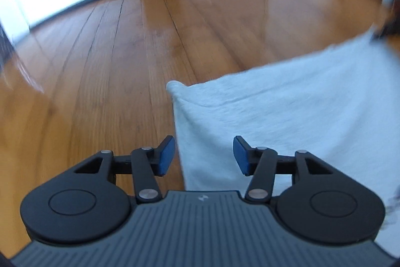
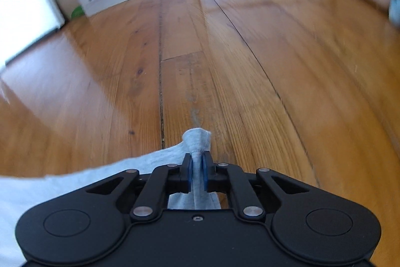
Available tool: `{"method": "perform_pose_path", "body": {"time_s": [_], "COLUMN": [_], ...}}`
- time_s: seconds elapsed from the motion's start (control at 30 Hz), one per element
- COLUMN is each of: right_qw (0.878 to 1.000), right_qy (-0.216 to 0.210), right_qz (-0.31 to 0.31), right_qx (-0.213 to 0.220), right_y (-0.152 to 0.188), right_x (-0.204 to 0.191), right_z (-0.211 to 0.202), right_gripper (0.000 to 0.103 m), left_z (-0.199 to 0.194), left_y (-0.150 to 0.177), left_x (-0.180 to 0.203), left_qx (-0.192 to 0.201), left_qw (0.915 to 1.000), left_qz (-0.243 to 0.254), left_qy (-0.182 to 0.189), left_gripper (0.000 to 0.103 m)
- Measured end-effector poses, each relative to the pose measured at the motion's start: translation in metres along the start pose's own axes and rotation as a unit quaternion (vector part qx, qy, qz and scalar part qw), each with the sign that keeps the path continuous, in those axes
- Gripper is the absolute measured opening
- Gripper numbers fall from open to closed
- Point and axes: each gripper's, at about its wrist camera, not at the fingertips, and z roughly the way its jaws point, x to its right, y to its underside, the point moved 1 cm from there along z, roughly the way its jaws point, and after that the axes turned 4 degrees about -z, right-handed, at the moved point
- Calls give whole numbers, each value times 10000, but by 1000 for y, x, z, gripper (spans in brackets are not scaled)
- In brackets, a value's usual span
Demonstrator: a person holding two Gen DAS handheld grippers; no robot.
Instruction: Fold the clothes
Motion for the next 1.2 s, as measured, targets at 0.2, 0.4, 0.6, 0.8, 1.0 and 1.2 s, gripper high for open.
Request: {"method": "perform_pose_path", "body": {"time_s": [0.2,0.4,0.6,0.8,1.0,1.2], "right_qw": [9956,9799,9642,9962,9871,9706], "right_qy": [-578,1122,1971,815,327,161], "right_qz": [-243,-1637,-1731,-151,-600,-1808], "right_qx": [703,186,396,268,-1450,-1578], "right_y": [7,22,43,37,63,141], "right_x": [-2,-22,-37,-15,-6,8], "right_z": [-27,-8,-22,-58,-63,-153], "right_gripper": [4,13,58,61,62,62], "left_z": [27,24,-29,-62,-72,-121], "left_y": [-32,-38,-1,31,53,92], "left_x": [4,-16,5,32,54,89], "left_qx": [271,71,-46,-271,-603,-639], "left_qw": [9948,9777,9898,9943,9916,9912], "left_qz": [220,-352,-715,-827,-1060,-1134], "left_qy": [-953,-2070,-1233,-612,-438,-238], "left_gripper": [0,38,72,73,75,82]}}
